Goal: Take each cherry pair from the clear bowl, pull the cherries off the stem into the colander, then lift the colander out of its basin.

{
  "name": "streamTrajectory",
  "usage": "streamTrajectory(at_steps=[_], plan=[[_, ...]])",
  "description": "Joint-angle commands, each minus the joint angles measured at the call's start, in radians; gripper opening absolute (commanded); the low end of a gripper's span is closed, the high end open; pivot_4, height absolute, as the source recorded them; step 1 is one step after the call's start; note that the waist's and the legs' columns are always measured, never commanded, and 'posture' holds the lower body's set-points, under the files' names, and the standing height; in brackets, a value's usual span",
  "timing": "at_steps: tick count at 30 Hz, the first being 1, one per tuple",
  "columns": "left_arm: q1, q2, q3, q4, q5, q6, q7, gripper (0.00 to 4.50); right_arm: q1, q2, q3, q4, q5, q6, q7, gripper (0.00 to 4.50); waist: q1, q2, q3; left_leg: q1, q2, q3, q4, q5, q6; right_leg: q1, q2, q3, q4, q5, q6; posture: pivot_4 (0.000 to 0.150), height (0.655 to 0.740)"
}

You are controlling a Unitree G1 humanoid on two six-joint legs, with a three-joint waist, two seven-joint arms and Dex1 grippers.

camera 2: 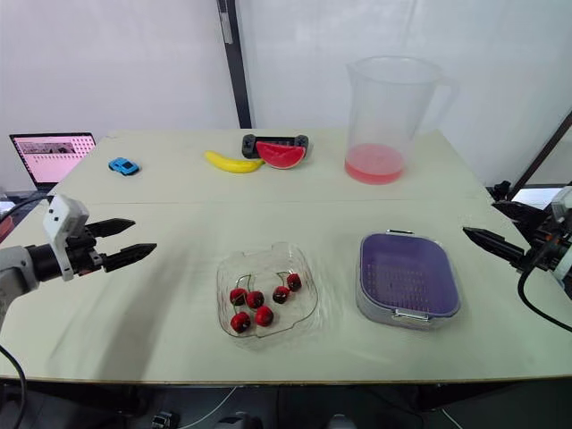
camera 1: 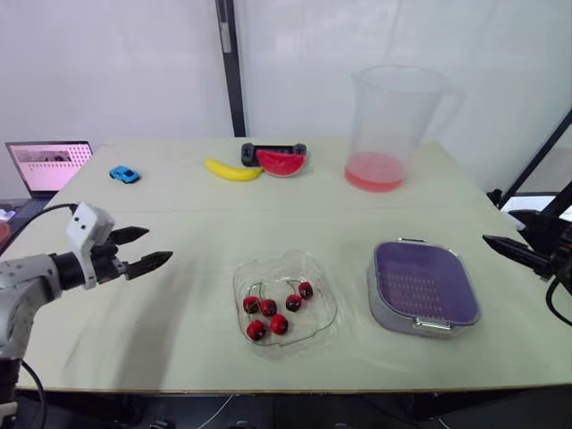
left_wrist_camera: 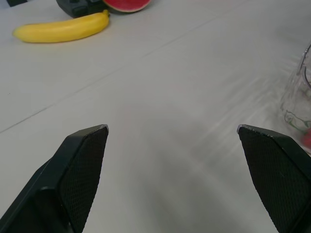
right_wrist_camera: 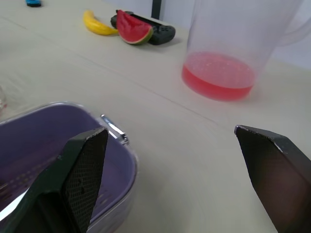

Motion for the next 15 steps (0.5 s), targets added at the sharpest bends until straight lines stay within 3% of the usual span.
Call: streamTrajectory(at_steps=[1, 15], plan=[[0.006, 0.034, 0.04, -0.035, -0.022, 0.031, -0.006, 4.5, -0.024, 0.0, -0.013, 0.002, 0.0, -0.031, 0.0, 4.47, 0.0, 0.0, 0.0, 0.0, 0.0, 0.0, 0.0, 0.0, 0.0, 0.0, 0.0, 0.0, 0.0, 0.0, 0.0, 0.15, 0.74], [-0.002, 0.02, 0.032, -0.033, -0.04, 0.033, -0.017, 4.5, -0.024, 0.021, -0.012, -0.032, 0.031, -0.019, -0.005, 4.47, -0.001, 0.0, 0.0, 0.0, 0.0, 0.0, 0.0, 0.0, 0.0, 0.0, 0.0, 0.0, 0.0, 0.0, 0.0, 0.15, 0.74]])
